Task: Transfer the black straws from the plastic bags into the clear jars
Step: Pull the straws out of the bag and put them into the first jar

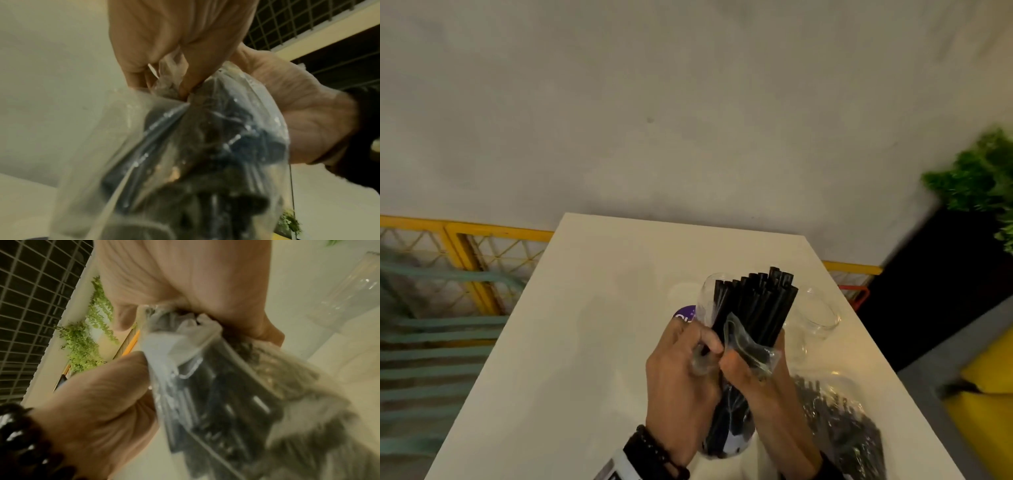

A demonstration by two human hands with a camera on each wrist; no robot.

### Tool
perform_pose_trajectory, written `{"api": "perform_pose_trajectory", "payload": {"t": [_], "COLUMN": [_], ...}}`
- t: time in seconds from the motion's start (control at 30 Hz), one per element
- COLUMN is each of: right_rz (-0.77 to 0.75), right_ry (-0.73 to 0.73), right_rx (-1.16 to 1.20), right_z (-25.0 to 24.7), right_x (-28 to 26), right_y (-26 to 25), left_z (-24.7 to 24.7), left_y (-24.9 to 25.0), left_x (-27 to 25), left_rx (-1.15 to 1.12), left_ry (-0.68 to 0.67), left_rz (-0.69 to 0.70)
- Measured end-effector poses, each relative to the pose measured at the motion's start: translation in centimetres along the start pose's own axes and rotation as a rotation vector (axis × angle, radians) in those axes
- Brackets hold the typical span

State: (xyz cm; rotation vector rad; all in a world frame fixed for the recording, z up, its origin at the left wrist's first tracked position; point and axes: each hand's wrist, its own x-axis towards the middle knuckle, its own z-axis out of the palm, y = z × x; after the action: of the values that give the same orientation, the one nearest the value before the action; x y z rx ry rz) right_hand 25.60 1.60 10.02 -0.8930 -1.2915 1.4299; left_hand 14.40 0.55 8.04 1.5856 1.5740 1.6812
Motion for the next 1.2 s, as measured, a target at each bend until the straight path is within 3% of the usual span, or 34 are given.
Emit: {"api": "perform_pose_trajectory", "payload": {"t": [0.1, 0.23, 0.33, 0.4, 0.47, 0.6, 0.7, 0.8, 0.9, 1.0, 1.13, 1.2], "right_rz": [0.036, 0.011, 0.009, 0.042, 0.065, 0.082, 0.16, 0.149, 0.103, 0.163, -0.019, 0.0], "right_ry": [0.091, 0.147, 0.188, 0.174, 0.128, 0.088, -0.051, -0.134, -0.088, -0.034, 0.081, 0.076], "right_rx": [0.083, 0.161, 0.136, 0.182, 0.138, 0.043, 0.071, 0.091, 0.117, 0.006, 0.0, 0.023], "right_z": [-0.5, -2.7, -4.5, -5.5, -6.7, -8.8, -10.1, -10.7, -10.8, -11.1, -11.3, -11.1], "right_x": [0.3, 0.8, 1.0, 0.9, 0.8, 0.3, 0.2, 0.6, 1.0, 0.7, 1.3, 1.3], "right_y": [0.9, 0.9, 1.0, 1.2, 1.2, 0.4, 0.6, 0.8, 0.6, 0.4, -0.1, -0.4], "left_z": [0.1, 0.1, 0.6, 1.3, 2.0, 2.3, 2.3, 3.1, 3.5, 3.6, 3.6, 3.5], "left_y": [0.4, 2.2, 2.8, 2.5, 2.2, 2.3, 2.3, 2.3, 2.4, 2.4, 2.2, 2.1], "left_x": [-0.6, -1.5, -1.6, -1.5, -1.2, -0.4, 0.3, 0.2, 0.3, 0.7, 1.7, 2.0], "left_rx": [-0.116, -0.453, -0.612, -0.616, -0.555, -0.404, -0.374, -0.308, -0.356, -0.377, -0.426, -0.411], "left_ry": [-0.085, -0.363, -0.362, -0.266, -0.271, -0.501, -0.663, -0.574, -0.498, -0.546, -0.55, -0.525], "left_rz": [-0.007, -0.18, -0.3, -0.381, -0.411, -0.407, -0.375, -0.292, -0.285, -0.302, -0.333, -0.316]}}
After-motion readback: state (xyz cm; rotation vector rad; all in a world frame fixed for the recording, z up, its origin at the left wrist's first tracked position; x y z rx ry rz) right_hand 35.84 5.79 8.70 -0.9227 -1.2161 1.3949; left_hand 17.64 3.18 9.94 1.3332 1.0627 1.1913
